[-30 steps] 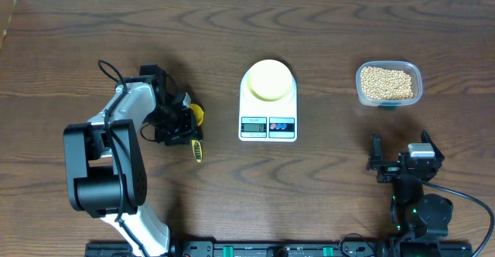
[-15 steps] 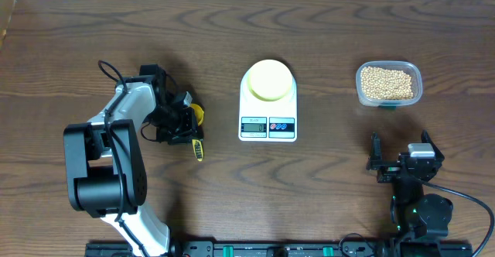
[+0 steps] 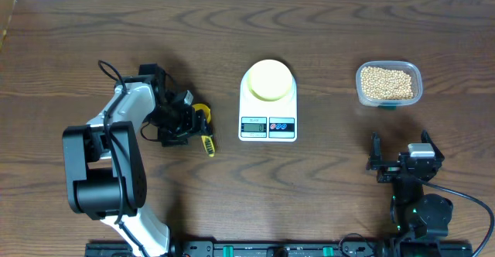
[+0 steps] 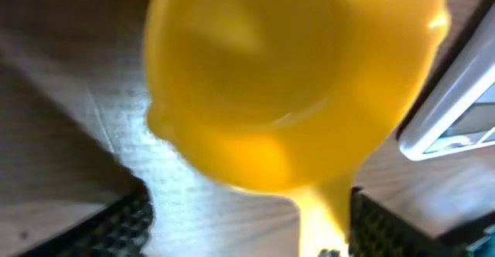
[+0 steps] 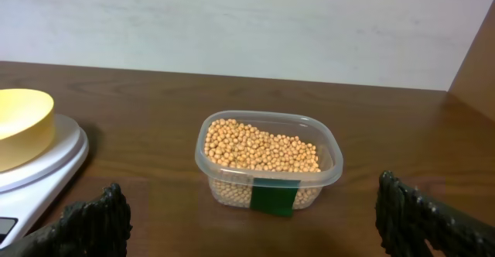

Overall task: Scoop item into bowl and weigh 50g on scale
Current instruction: 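Close the left gripper on the scoop handle and lift it, then carry the scoop with the left gripper over the scale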

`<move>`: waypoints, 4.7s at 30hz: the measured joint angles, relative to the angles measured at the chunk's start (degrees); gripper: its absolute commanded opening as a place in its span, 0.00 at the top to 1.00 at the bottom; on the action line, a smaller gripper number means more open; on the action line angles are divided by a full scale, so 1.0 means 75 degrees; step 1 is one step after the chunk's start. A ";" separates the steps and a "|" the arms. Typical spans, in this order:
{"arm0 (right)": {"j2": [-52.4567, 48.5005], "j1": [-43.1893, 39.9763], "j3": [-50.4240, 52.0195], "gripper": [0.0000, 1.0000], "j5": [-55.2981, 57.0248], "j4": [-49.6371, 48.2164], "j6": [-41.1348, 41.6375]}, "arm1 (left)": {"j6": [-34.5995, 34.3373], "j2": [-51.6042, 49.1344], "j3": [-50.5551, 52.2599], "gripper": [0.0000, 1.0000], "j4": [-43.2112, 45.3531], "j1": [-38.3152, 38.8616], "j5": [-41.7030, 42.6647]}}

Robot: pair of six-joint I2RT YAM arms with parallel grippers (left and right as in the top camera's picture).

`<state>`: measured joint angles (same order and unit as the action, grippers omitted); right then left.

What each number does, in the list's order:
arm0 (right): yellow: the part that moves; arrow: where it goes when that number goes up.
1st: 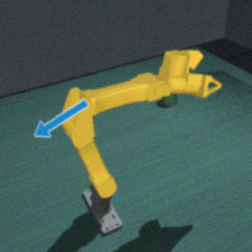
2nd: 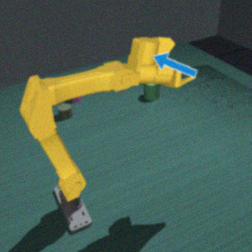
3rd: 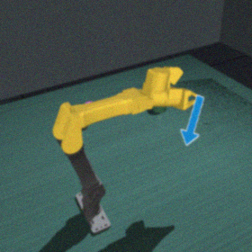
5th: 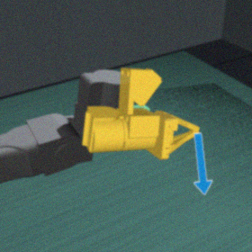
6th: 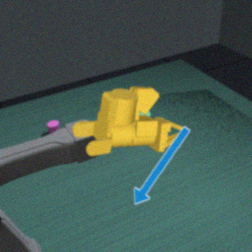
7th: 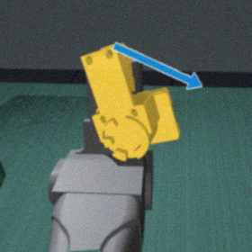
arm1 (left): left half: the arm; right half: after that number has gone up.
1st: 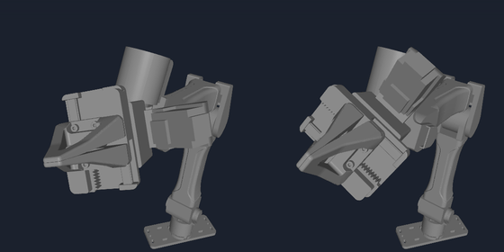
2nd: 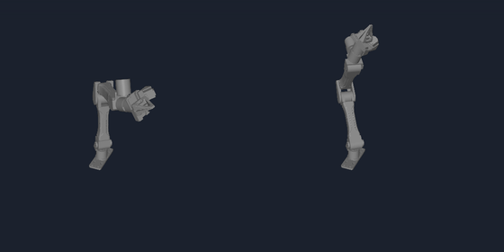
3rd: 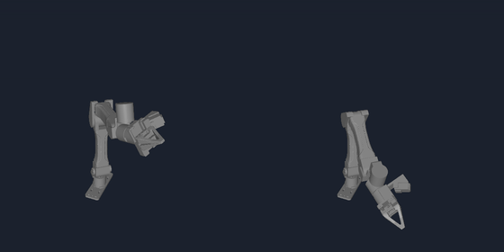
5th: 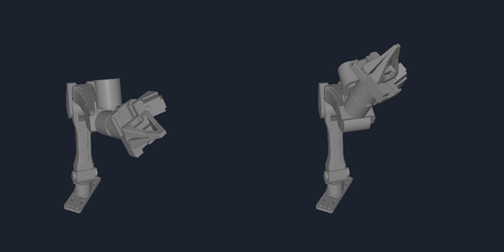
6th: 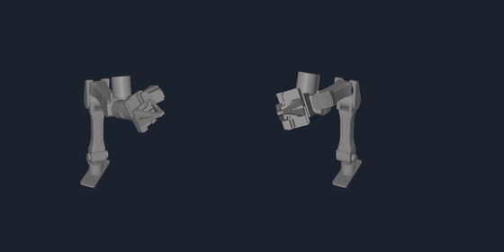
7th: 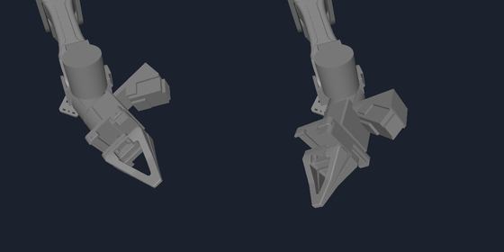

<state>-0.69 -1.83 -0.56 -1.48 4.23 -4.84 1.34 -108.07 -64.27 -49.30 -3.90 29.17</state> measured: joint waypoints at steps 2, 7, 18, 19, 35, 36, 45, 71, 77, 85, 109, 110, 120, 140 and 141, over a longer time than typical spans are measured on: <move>0.0003 0.0000 0.0000 0.01 0.0000 0.0000 0.0003 | 0.0003 0.0020 0.0000 0.09 0.0000 0.0000 0.0076; 0.0000 0.0000 0.0000 0.01 0.0000 0.0000 0.0003 | 0.0020 0.0032 0.0000 0.10 0.0003 0.0000 0.0128; 0.0000 0.0000 0.0000 0.01 0.0000 0.0000 0.0003 | -0.0221 0.0032 0.0003 0.16 -0.0137 0.0236 0.0067; 0.0000 0.0000 0.0000 0.01 0.0000 0.0000 0.0000 | -0.0239 0.0032 0.0003 0.16 -0.0160 0.0367 0.0067; 0.0000 0.0000 0.0000 0.01 0.0000 -0.0003 0.0003 | -0.1204 0.0236 0.0478 0.41 0.0603 0.1250 0.0090; 0.0000 0.0000 0.0000 0.01 0.0000 -0.0003 0.0003 | -0.1212 0.0236 0.0490 0.41 0.0618 0.1250 0.0073; 0.0000 0.0000 0.0000 0.01 0.0000 0.0000 0.0000 | -0.1224 0.0221 0.0530 0.61 0.0752 0.1250 0.0026; 0.0000 0.0000 0.0000 0.01 0.0000 0.0000 0.0003 | -0.1209 0.0207 0.0589 0.86 0.0810 0.1279 -0.0052; 0.0000 0.0000 0.0000 0.01 0.0000 0.0000 0.0003 | -0.1212 0.0207 0.0589 0.93 0.0813 0.1285 0.0067; 0.0000 0.0000 0.0000 0.01 0.0000 0.0000 0.0000 | -0.1253 0.0207 0.0589 0.93 0.0813 0.1285 0.0070; 0.0000 0.0000 0.0000 0.01 0.0000 0.0000 0.0003 | -0.2212 0.4771 0.0595 0.93 0.0781 0.1128 0.3497; 0.0000 0.0000 0.0000 0.01 0.0000 0.0000 0.0003 | -0.2215 0.4829 0.0595 0.93 0.0787 0.1137 0.3797; 0.0000 0.0000 0.0012 0.01 -0.0038 -0.0096 0.0017 | -0.2229 0.4876 0.0600 0.93 0.1087 0.2168 0.5152; -0.0134 0.0006 -0.0498 0.01 -0.2477 -0.3873 0.3826 | -0.4622 0.4855 0.0618 0.93 0.6318 0.2451 0.4444; -0.0309 0.0006 -0.0854 0.01 -0.2486 -0.3413 0.3789 | -0.4715 0.4852 0.0618 0.93 0.6382 0.2451 0.4436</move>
<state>-3.01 -1.78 -6.96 -20.12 -21.37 23.57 -34.02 -71.68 -59.64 -1.43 14.48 62.43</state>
